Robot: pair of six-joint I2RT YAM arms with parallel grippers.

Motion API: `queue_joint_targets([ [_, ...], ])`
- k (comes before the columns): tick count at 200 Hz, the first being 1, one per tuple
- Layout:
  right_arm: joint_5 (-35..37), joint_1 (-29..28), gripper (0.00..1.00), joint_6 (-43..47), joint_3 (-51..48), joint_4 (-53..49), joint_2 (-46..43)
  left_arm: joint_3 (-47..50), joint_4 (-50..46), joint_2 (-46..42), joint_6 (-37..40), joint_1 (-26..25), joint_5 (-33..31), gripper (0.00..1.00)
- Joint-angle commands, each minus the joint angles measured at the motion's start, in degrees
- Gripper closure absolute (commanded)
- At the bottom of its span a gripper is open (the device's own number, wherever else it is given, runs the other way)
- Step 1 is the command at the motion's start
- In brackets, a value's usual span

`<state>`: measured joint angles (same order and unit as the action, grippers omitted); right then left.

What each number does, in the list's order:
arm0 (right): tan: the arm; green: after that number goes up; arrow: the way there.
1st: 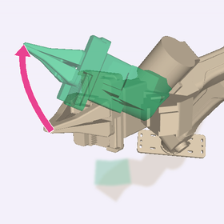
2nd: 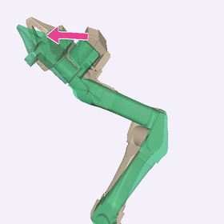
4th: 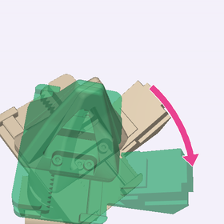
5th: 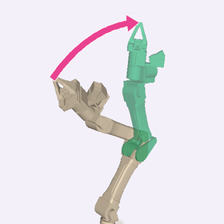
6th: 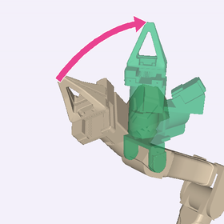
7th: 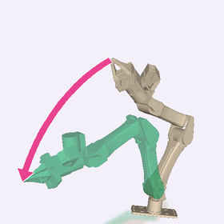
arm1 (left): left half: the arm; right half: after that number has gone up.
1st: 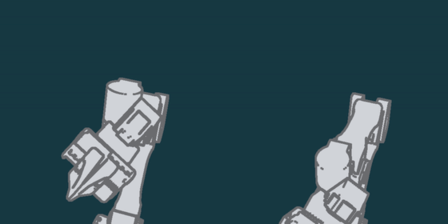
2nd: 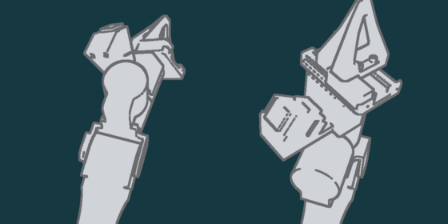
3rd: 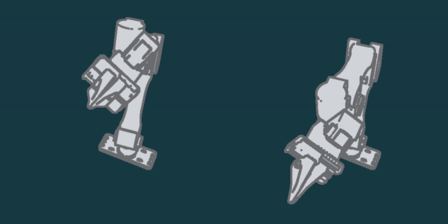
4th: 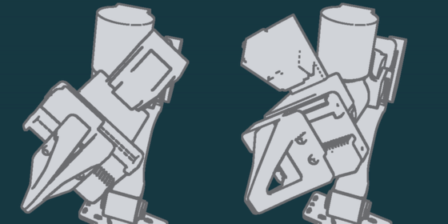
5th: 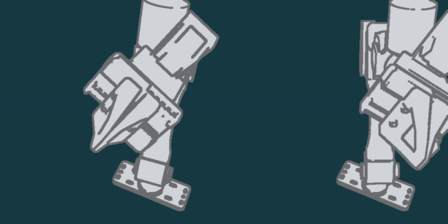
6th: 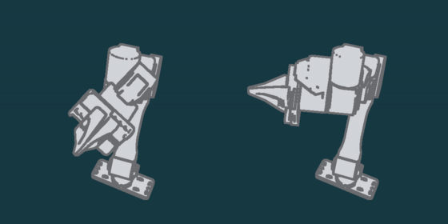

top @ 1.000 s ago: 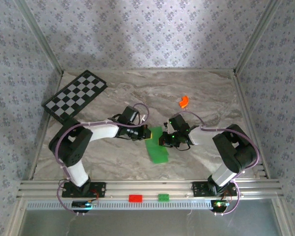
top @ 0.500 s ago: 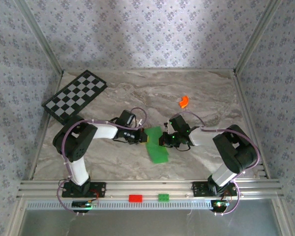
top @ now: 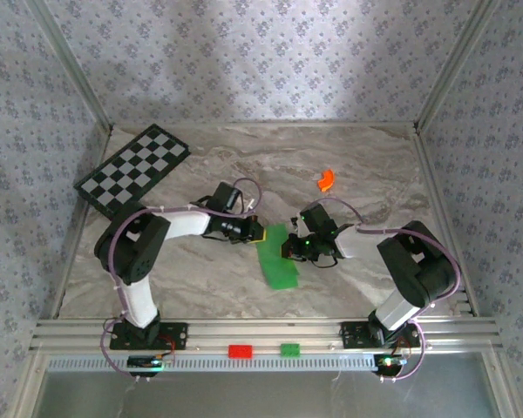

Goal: Fold a paper plane with a square sheet of paper (pick it up from the middle)

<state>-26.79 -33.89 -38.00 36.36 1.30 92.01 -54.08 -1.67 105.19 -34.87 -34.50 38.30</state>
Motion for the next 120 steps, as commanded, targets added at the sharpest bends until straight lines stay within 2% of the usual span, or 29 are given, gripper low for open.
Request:
queue_joint_targets([
  [1,8.46,-0.57,1.0,-0.24,-3.43,-11.95,4.3,0.46,-1.5,2.78,2.08,0.41,0.01,1.0],
  [58,8.7,-0.61,1.0,0.16,-3.75,-12.71,4.13,2.71,0.45,4.97,1.07,3.79,-0.22,1.0],
  [120,8.77,-0.65,1.0,0.12,-3.34,-13.07,4.01,-2.63,-5.97,0.25,0.72,3.28,1.37,1.0],
])
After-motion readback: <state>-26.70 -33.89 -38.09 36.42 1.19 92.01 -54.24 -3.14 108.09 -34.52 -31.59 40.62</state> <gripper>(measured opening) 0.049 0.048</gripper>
